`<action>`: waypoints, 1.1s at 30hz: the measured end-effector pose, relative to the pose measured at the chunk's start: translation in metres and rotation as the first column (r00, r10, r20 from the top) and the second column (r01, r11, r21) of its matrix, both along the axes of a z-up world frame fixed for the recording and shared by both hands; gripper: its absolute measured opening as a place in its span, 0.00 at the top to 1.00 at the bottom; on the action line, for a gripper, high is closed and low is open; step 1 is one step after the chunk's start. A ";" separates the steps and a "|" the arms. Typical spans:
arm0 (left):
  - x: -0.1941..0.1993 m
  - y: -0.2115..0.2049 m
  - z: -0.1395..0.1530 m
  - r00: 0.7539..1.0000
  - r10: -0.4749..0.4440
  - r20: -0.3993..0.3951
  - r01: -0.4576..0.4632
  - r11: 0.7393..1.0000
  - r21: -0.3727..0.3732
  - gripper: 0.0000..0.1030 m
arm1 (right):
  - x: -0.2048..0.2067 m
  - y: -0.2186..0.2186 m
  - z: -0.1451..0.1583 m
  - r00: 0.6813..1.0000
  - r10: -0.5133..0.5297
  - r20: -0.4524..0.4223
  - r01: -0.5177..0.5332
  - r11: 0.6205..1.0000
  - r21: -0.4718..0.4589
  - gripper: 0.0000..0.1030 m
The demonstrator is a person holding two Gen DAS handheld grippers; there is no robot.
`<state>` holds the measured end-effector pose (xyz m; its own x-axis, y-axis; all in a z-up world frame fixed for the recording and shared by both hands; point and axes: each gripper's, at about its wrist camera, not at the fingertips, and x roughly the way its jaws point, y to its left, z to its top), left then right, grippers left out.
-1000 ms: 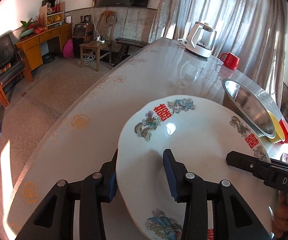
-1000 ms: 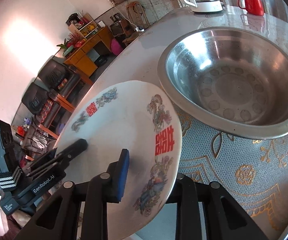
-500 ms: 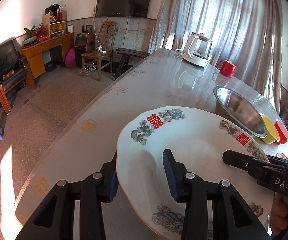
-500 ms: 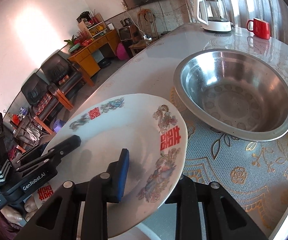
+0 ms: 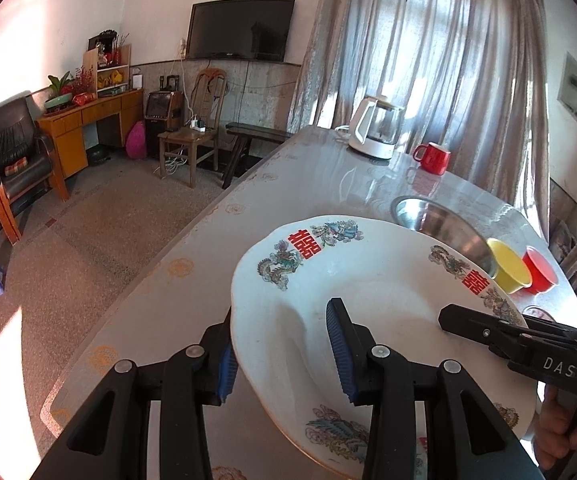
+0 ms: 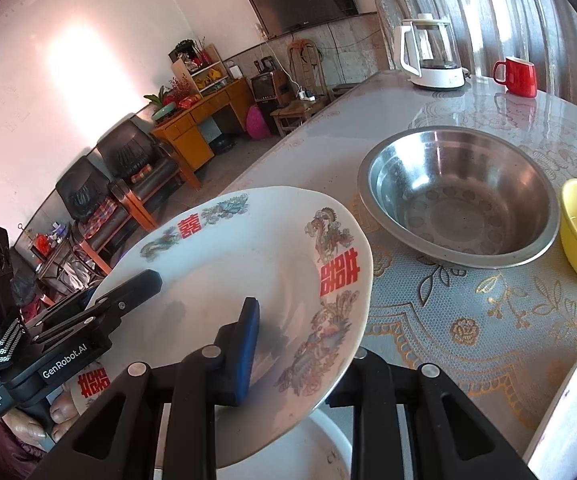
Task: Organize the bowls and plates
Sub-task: 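Carry the red-character plate and lower it onto the purple-rimmed plate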
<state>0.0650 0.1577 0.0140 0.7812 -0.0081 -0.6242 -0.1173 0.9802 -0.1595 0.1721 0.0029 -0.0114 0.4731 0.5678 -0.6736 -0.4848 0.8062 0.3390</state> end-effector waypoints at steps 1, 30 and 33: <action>-0.003 -0.003 0.003 1.000 -0.008 0.008 0.008 1.000 0.001 0.60 | -0.004 -0.004 0.002 1.000 -0.004 0.006 0.004 1.000 0.005 0.76; -0.010 -0.222 -0.001 0.866 -0.490 -0.098 0.486 0.872 -0.056 0.60 | -0.108 -0.225 0.004 0.893 -0.450 -0.027 0.450 0.893 -0.003 0.76; -0.002 -0.239 -0.008 0.850 -0.510 -0.134 0.508 0.860 -0.051 0.60 | -0.107 -0.242 -0.002 0.872 -0.488 -0.042 0.487 0.873 -0.020 0.76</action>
<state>0.0634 -0.0808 0.0057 0.5713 -0.3897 -0.7223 0.3752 0.9067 -0.1924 0.0650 -0.2386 -0.0132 0.6581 0.2670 -0.7040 -0.0145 0.9393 0.3427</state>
